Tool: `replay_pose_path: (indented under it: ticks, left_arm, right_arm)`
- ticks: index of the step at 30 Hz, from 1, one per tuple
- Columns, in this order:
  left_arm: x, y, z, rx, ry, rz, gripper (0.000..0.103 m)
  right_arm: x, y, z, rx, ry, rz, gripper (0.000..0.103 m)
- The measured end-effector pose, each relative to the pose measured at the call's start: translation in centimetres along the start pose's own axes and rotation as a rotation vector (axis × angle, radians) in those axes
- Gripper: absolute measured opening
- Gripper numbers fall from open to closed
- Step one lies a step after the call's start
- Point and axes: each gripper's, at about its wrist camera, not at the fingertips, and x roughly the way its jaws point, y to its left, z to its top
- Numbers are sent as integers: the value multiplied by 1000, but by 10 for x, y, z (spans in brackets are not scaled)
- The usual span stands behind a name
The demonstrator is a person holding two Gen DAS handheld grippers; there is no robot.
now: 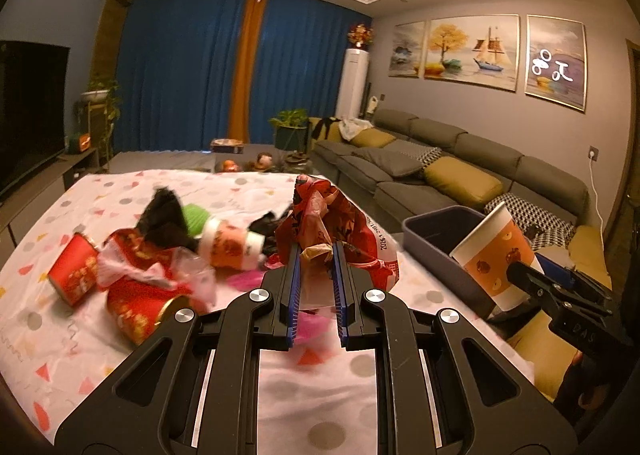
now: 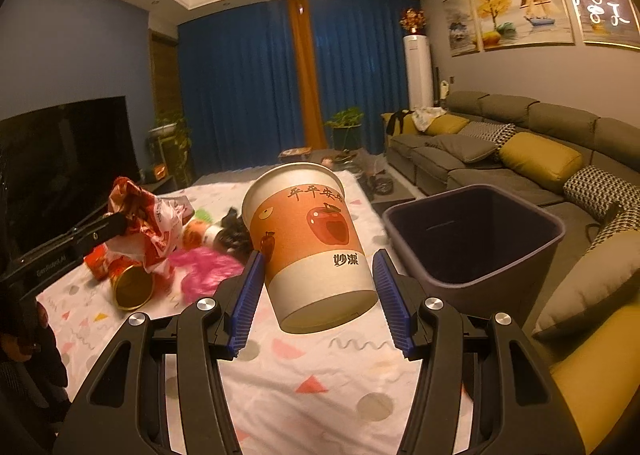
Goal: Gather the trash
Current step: 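Carry the cup and wrapper to the grey bin and release both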
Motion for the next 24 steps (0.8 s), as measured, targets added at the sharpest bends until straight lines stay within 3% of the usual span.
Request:
replay_pose_path:
  ticks: [14, 24]
  left_arm:
    - [80, -97, 38, 99, -28, -193, 14]
    - [162, -156, 38, 137, 8, -284, 14]
  right_arm:
    - [6, -74, 35, 66, -117, -206, 55]
    - [27, -120, 35, 132, -121, -304, 55]
